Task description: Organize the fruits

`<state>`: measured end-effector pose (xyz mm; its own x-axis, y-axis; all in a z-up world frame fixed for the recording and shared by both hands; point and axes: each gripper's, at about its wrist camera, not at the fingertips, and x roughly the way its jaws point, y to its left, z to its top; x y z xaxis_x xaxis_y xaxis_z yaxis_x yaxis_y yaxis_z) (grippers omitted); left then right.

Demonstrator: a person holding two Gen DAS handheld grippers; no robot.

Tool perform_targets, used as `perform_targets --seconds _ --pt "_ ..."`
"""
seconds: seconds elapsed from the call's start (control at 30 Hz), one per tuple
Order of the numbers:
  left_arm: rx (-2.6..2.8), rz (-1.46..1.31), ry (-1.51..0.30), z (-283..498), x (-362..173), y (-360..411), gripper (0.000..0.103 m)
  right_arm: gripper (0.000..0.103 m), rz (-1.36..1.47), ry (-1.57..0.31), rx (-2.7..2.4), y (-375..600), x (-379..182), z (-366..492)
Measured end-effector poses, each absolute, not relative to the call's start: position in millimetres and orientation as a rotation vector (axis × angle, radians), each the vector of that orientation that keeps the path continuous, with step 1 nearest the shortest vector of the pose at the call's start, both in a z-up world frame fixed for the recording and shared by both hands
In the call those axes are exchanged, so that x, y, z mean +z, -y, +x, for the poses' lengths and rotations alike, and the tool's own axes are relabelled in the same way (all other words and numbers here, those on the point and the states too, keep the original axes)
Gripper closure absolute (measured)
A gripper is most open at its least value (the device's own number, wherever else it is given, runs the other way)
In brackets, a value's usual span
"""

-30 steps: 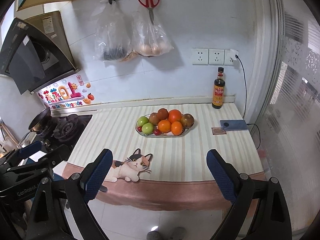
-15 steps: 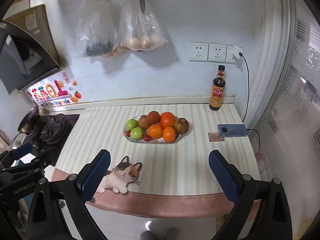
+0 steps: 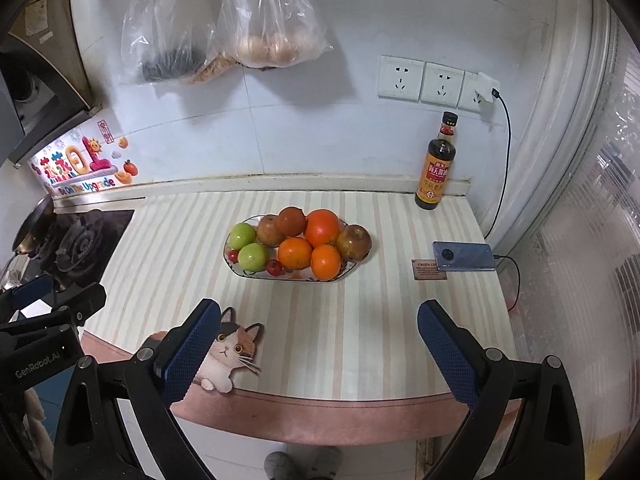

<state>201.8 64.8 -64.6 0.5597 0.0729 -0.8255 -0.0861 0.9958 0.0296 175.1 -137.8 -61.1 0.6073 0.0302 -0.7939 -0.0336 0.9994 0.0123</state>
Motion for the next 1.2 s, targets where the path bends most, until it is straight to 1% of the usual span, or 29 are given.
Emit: perform_targets --seconds 0.57,0.6,0.63,1.2 --pt "0.082 -0.009 -0.978 217 -67 -57 0.011 0.002 -0.007 -0.928 0.034 136 -65 182" --pt "0.082 -0.007 -0.977 218 -67 -56 0.007 0.002 -0.007 -0.928 0.034 136 -65 183" --pt "0.082 -0.004 -0.977 219 -67 -56 0.0 0.002 -0.003 -0.929 0.033 136 -65 184" --pt "0.082 -0.003 -0.964 220 -62 -51 0.0 0.002 0.004 -0.924 0.021 145 -63 188"
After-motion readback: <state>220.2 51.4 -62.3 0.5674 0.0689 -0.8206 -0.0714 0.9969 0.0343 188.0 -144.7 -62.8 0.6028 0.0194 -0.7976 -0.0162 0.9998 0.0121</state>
